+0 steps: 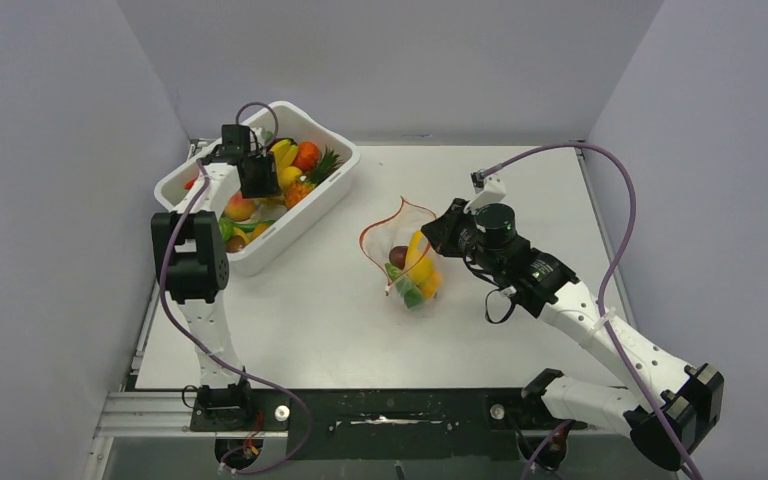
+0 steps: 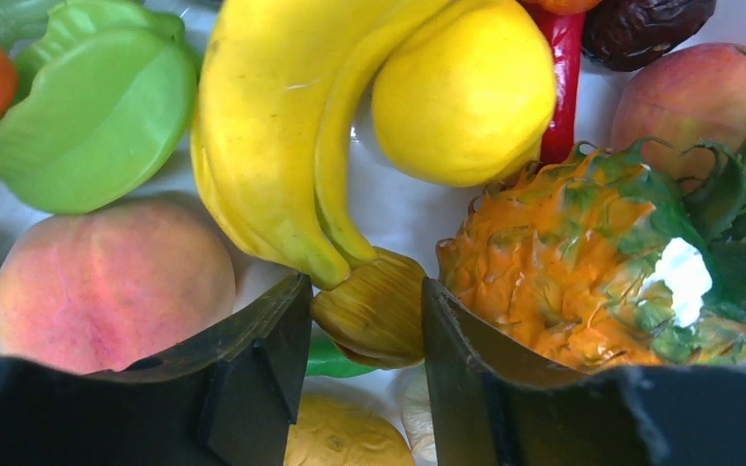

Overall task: Place the food in the zip-top bag and seal the zipper
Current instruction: Adjust the fake fruit in the bin.

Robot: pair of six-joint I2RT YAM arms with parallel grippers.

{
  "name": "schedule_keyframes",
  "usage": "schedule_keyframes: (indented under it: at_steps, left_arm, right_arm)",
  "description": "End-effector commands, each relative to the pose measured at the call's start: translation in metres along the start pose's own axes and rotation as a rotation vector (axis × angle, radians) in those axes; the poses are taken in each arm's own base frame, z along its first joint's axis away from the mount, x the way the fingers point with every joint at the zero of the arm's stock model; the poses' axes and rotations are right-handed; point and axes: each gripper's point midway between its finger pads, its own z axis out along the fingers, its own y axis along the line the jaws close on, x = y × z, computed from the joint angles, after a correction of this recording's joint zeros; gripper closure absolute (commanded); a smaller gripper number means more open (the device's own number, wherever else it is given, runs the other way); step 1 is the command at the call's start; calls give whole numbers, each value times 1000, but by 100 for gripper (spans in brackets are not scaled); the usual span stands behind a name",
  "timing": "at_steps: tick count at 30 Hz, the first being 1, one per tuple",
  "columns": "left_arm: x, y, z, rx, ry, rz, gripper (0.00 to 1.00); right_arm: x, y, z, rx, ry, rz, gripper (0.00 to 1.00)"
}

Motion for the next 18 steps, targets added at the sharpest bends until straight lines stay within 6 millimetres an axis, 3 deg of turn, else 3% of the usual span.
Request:
schedule_keyframes:
  at_steps: [1,5,10,18]
  left_arm:
    - [-29,-10,-26,24,-76,26,61]
    - [-38,-12,-44,24,-112,28,76]
    - [-48,-12,-63,8,-162,30,85]
    - [-59,-7,-87,-39,-238,17,89]
  right_arm:
    - [-29,21,-10,-63,-98,22,100]
    - [-28,21,-11,-66,-95,22,100]
    - [-29,20,-12,-63,-103,25,100]
    - [-27,22,-9,-68,-94,26,100]
